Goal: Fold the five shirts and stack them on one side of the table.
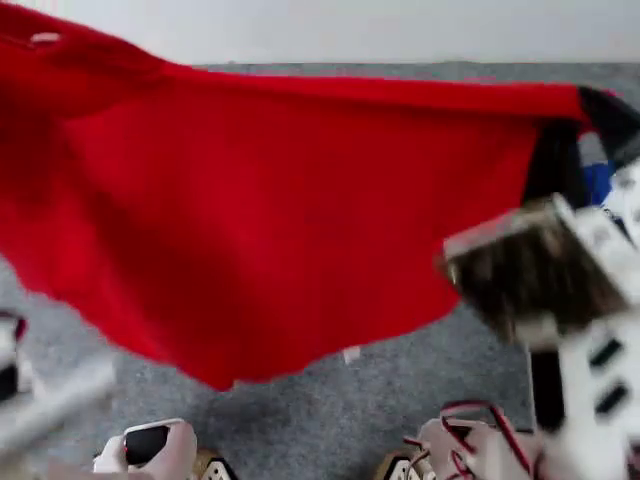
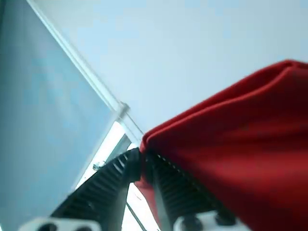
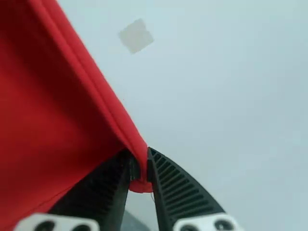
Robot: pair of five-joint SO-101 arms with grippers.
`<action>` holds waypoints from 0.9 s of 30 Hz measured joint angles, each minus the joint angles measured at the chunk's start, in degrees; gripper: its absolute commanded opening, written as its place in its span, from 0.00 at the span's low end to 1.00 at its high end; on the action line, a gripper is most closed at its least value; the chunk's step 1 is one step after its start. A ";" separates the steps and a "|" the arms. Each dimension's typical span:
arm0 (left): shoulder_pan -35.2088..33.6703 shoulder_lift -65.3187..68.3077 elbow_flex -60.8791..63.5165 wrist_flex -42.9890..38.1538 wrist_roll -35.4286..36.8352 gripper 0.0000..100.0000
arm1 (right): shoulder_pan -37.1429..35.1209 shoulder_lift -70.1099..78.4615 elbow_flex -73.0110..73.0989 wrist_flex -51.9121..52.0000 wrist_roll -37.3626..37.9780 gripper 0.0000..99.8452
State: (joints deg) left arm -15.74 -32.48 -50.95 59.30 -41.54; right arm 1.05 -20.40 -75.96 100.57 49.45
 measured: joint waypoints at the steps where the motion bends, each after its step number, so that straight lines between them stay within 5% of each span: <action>1: 0.00 -0.09 -1.05 0.79 0.00 0.02 | 0.70 -0.35 -0.53 0.00 0.00 0.01; 7: 0.18 0.26 1.41 12.22 -4.48 0.02 | 2.11 -0.18 9.41 0.00 0.62 0.01; 14: -0.09 4.75 19.87 17.58 -6.15 0.02 | -1.58 7.38 35.43 -1.23 3.78 0.01; 21: -0.09 15.56 43.87 4.04 -6.15 0.02 | -3.08 19.25 48.62 -15.91 3.78 0.01; 27: 1.05 27.08 47.30 -2.55 -5.89 0.02 | -3.16 29.80 48.79 -21.71 3.78 0.01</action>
State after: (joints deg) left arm -14.68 -5.41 -3.65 56.75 -47.43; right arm -2.11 9.41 -27.16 78.86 53.23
